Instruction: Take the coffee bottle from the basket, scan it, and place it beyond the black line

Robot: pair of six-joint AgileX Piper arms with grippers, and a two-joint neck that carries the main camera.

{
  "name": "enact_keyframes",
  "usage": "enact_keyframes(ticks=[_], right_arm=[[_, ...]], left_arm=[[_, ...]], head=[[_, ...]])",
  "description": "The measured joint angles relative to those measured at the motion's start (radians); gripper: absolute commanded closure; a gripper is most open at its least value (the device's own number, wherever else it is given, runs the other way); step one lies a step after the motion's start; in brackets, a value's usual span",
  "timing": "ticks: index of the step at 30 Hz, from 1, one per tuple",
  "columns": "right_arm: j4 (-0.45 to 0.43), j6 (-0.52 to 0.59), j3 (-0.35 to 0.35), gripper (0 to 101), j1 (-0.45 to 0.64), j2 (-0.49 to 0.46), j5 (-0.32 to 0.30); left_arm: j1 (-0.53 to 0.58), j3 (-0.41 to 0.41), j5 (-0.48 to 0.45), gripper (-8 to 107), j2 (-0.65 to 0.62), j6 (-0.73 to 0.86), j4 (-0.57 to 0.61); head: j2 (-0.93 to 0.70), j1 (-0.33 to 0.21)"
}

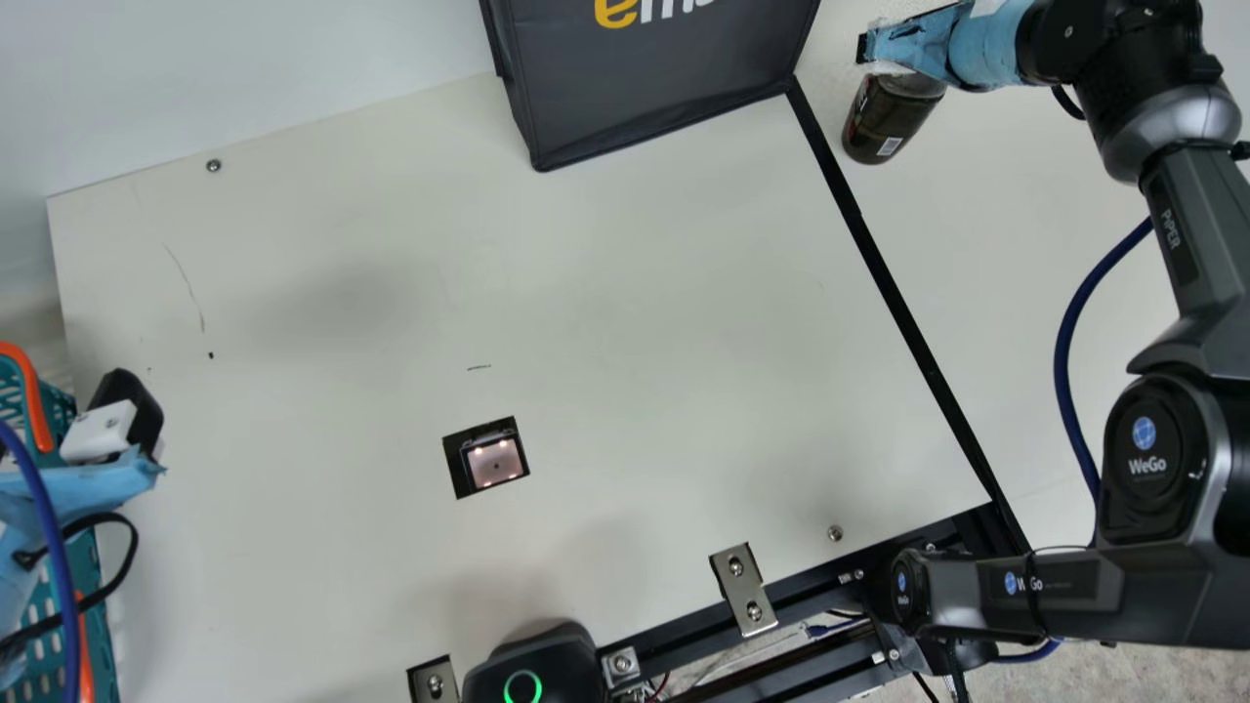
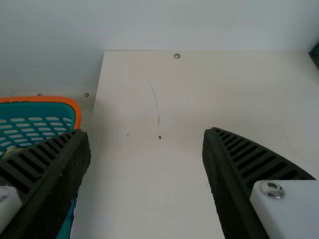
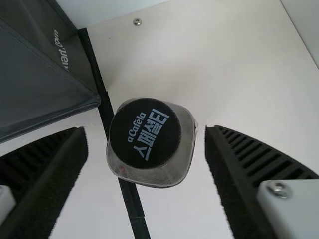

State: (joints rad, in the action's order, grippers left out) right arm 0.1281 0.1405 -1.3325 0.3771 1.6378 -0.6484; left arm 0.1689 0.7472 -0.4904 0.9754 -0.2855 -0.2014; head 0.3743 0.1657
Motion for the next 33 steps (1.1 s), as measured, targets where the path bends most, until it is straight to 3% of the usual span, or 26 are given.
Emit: enact_keyframes(ticks=[18,33], right_arm=[[0.005,0.008,-0.032,10,-0.029,-0.098,-0.063],[0.002,-0.030,0.053,10,-0.153,-0.224,-0.072]], left_arm=[[0.000,0.000,0.000,9,0.000,0.000,0.000],[0.000,0.000,0.000,9,0.000,0.000,0.000]], head=[[0.002,0.000],[0.002,0.000]])
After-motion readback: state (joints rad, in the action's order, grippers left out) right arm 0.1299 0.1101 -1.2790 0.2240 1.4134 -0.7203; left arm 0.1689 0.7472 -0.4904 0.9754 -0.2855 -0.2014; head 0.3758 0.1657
